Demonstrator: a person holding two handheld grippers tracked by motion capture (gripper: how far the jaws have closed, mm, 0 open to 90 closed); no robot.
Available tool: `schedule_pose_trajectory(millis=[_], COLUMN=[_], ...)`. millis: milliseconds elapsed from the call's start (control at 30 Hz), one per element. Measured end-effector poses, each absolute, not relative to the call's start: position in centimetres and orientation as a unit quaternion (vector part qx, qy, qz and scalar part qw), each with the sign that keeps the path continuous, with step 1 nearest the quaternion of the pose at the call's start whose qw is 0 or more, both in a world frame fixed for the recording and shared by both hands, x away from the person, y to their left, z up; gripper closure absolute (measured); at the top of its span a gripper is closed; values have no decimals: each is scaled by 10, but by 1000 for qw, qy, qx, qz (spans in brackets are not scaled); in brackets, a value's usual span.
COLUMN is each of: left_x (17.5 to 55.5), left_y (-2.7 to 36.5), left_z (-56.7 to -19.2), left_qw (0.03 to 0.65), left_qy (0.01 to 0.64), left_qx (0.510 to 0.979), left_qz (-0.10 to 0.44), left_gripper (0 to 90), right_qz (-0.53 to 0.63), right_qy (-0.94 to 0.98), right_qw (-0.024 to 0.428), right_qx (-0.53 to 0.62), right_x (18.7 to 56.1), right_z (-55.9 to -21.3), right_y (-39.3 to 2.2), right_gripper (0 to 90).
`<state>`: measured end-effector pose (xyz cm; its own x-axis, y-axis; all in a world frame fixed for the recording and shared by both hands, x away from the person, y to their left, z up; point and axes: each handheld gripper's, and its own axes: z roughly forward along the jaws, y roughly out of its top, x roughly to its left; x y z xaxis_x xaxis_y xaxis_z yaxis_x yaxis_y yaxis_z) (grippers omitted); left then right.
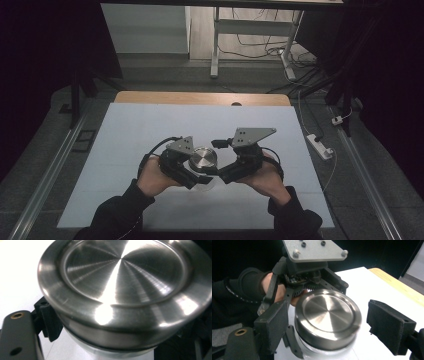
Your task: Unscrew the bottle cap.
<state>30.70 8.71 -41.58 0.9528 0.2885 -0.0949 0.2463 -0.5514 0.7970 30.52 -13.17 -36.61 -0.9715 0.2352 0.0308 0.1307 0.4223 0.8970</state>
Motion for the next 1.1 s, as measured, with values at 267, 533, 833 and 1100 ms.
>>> schedule_pose_trajectory(millis=[267, 533, 833, 1100], left_x=[302, 300, 302, 291], left_y=[77, 80, 83, 74], left_z=[-419, -411, -415, -416], left_qw=[432, 444, 453, 471], left_qy=[136, 148, 106, -16], left_qx=[891, 883, 885, 880], left_qz=[29, 42, 6, -67], left_gripper=[157, 157, 157, 156], right_qz=[507, 501, 483, 518], right_qy=[855, 850, 866, 851], right_qw=[50, 90, 68, -72], right_qx=[101, 133, 110, -44], right_x=[294, 297, 298, 303], right_z=[-372, -369, -374, -377], right_y=[-112, -119, -116, -133], right_gripper=[247, 140, 177, 174])
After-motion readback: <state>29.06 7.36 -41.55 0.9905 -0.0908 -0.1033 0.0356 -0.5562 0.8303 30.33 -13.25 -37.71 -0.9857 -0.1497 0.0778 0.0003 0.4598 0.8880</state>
